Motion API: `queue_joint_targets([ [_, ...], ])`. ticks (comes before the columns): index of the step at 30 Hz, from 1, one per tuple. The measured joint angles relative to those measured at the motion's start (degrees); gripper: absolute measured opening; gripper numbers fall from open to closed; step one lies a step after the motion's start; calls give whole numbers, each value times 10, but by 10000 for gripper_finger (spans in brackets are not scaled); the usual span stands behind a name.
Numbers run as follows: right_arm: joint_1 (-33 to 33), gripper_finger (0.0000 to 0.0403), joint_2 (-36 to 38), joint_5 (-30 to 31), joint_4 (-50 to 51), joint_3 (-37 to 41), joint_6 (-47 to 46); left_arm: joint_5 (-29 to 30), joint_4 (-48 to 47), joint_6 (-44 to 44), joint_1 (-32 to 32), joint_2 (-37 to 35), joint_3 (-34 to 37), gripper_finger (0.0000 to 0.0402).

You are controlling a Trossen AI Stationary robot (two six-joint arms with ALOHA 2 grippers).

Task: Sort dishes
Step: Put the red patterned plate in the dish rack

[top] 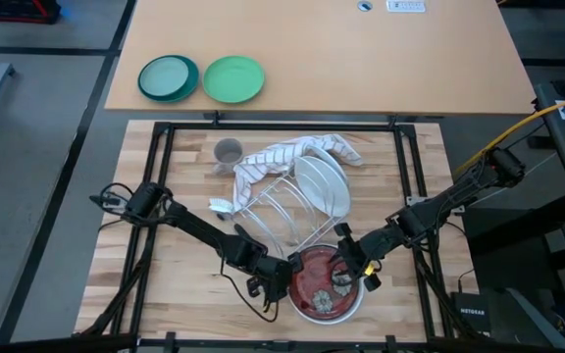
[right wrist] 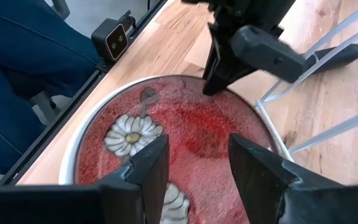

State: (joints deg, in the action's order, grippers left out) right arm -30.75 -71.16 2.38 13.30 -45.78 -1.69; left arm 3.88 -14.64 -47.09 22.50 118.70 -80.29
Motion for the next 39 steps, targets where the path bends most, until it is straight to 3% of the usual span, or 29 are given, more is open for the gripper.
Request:
queue_joint_targets([
  [6, 0, 170, 0, 1, 1, 0, 0, 4, 18, -62, 1, 6, 0, 79],
  [15, 0, 170, 0, 0, 1, 0, 0, 4, 22, -76, 11, 6, 0, 10],
  [39, 0, 170, 0, -21, 9, 0, -24, 6, 15, -26, 41, 8, -32, 1],
])
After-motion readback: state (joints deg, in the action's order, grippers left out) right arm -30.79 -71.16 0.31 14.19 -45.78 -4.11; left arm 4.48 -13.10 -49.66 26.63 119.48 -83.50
